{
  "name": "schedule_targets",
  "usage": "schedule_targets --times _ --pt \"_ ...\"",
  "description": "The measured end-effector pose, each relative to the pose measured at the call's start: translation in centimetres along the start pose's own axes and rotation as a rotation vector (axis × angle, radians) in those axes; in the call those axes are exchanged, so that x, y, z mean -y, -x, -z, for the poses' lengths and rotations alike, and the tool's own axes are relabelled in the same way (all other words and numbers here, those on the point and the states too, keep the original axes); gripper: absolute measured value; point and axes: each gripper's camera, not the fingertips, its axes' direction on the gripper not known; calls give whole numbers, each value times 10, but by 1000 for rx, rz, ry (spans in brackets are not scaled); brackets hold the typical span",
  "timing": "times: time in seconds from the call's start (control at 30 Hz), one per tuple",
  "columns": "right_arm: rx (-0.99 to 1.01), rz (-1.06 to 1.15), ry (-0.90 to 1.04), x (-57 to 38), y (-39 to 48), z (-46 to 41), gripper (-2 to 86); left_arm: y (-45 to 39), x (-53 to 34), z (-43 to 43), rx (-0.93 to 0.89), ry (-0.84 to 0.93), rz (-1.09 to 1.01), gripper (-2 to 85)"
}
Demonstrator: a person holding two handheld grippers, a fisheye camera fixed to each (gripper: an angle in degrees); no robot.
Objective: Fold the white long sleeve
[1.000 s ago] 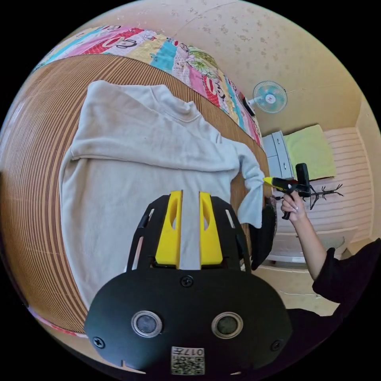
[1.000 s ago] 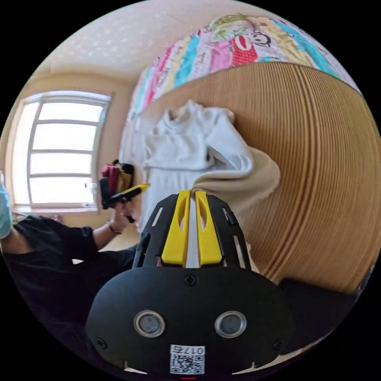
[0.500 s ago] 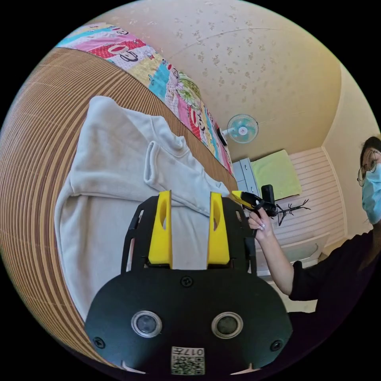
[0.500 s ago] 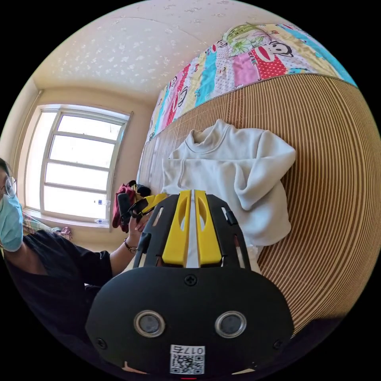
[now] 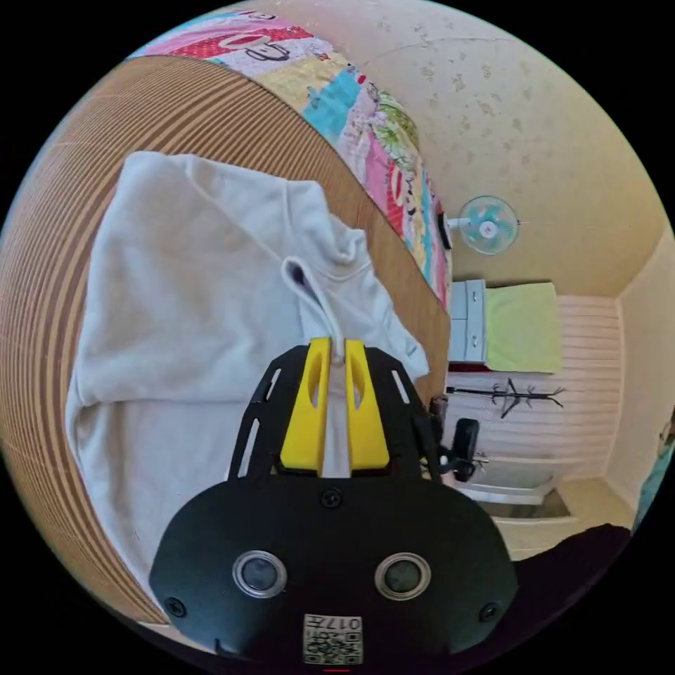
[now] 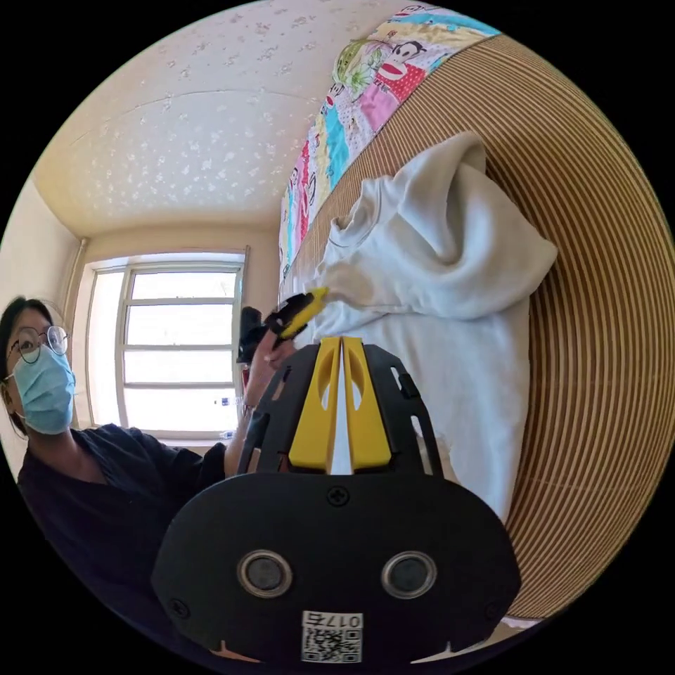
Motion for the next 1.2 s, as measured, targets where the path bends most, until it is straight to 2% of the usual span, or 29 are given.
schedule_targets --times 0.07,0.17,0.23,0.3,0.37,0.4,0.43,0.47,0.5,0.57,0.63,0.7,0.77,0.9,1.03,1.13,1.2 --pt "-3 -40 -9 0 -1 -20 14 -59 -9 12 -303 -76 -115 41" --pt "61 -144 -167 12 -5 -24 28 -137 -16 29 -540 -32 -249 42" --pt "145 -167 -330 22 -10 -2 34 -165 -20 54 -646 -60 -347 42" --pt "153 -184 -550 35 -16 41 30 -171 -21 82 -646 -98 -398 42" --pt "73 -138 -633 46 -14 68 26 -150 -20 119 -503 -140 -441 43" --pt "-17 -114 -611 54 -11 74 25 -142 -19 124 -432 -127 -452 43" --pt "-70 -111 -592 57 -10 73 25 -121 -17 126 -285 -64 -462 44" --pt "-165 -133 -550 59 -14 65 26 -88 -15 121 -106 8 -398 45" --pt "-214 -172 -497 55 -25 52 26 -68 -16 118 -3 29 -335 46" --pt "-206 -242 -404 44 -48 30 27 13 -33 104 296 91 -148 48" --pt "-181 -304 -387 23 -67 18 27 61 -50 98 398 143 4 49" --pt "-162 -346 -442 -6 -80 19 29 80 -68 105 350 101 63 49" --pt "-182 -338 -489 -17 -77 27 32 72 -82 118 303 -26 49 51" --pt "-305 -166 -546 11 -40 54 49 41 -75 113 348 -122 -10 72" --pt "-376 -77 -455 80 -26 51 84 32 -42 64 434 30 21 77" --pt "-468 -87 -255 155 -44 17 74 18 -25 53 545 115 -19 57" --pt "-477 -59 -289 167 -39 14 56 6 -20 62 530 115 -28 47"
